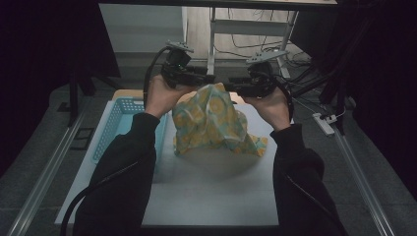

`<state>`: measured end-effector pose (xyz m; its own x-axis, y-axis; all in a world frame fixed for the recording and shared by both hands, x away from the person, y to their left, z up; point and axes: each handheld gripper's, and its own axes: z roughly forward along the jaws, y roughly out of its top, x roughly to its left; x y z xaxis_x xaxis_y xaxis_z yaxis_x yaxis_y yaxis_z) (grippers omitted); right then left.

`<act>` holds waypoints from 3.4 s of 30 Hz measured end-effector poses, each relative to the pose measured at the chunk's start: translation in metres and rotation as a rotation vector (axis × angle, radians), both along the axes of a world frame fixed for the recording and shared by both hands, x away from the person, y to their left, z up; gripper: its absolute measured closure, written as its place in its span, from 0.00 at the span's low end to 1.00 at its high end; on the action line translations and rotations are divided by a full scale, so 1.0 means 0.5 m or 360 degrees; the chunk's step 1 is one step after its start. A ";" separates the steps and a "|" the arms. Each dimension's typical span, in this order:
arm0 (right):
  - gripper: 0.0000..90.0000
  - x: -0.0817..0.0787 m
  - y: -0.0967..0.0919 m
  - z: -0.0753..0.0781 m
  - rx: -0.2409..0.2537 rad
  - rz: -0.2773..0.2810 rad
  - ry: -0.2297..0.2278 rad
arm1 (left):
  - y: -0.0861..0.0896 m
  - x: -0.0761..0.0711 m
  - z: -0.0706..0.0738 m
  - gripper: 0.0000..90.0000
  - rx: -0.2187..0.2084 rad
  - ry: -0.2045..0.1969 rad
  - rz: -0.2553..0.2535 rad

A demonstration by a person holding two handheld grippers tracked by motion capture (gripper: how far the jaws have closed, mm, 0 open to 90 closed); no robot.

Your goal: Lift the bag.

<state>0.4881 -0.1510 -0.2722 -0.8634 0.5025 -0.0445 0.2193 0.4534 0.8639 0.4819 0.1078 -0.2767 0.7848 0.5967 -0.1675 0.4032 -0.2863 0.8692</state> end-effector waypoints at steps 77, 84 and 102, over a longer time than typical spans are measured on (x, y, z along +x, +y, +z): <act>0.00 -0.122 -0.034 -0.264 -0.0005 -0.0089 0.0069 | 0.103 -0.211 -0.321 0.00 0.0113 0.0103 0.0031; 0.00 -0.141 -0.049 -0.274 -0.0005 -0.0093 0.0039 | 0.114 -0.231 -0.341 0.00 0.0107 0.0142 0.0053; 0.00 -0.185 -0.094 -0.292 -0.0014 -0.0172 0.0018 | 0.146 -0.311 -0.351 0.00 0.0114 0.0132 0.0100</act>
